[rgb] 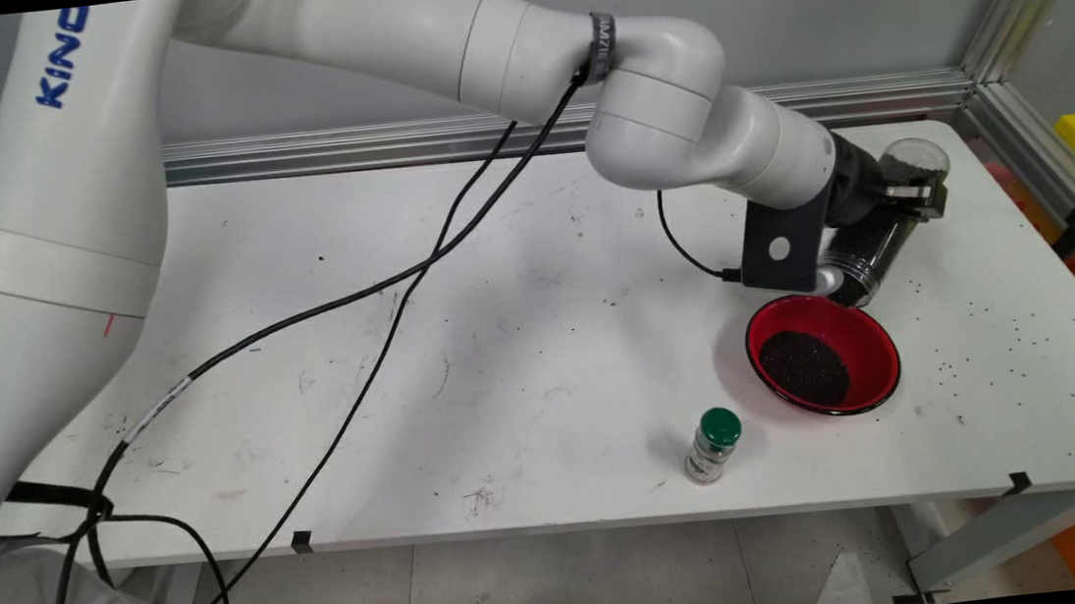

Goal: Pour the black seasoning powder in the red bowl

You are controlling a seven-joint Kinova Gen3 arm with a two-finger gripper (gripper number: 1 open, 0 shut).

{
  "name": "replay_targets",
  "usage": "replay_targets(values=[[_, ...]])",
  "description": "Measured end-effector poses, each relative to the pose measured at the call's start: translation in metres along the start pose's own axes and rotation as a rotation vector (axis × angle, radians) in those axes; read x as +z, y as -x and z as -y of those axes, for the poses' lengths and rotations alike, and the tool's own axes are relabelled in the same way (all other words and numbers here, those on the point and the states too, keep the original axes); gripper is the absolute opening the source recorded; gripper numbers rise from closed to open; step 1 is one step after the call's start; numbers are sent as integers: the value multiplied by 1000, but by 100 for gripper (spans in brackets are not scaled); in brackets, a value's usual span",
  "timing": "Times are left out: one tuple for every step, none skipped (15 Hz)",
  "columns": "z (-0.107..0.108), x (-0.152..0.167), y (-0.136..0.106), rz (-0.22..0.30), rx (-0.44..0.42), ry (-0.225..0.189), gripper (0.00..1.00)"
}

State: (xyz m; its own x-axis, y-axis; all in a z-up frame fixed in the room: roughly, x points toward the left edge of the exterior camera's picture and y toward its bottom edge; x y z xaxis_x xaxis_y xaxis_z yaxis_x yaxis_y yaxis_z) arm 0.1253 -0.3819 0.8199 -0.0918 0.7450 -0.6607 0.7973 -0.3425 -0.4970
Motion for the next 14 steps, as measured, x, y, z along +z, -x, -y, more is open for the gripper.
replay_targets(values=[[0,-1,1,-3,-14,5,0],[-1,-3,2,-6,-30,9,0],[-1,-4,3,-9,-43,13,0],[-1,-5,4,-11,-60,17,0],[-1,-6,5,-14,-75,21,0],[-2,-7,7,-16,-96,25,0],[-2,-8,8,-18,-113,29,0],[-2,-10,9,-21,-134,33,0],[-2,-11,11,-24,-154,37,0],[-2,-12,12,-27,-173,41,0],[-2,-14,14,-30,-196,46,0],[-3,-15,15,-33,-220,51,0],[-3,-17,17,-36,-241,55,0],[-3,-18,18,-38,-255,58,0]])
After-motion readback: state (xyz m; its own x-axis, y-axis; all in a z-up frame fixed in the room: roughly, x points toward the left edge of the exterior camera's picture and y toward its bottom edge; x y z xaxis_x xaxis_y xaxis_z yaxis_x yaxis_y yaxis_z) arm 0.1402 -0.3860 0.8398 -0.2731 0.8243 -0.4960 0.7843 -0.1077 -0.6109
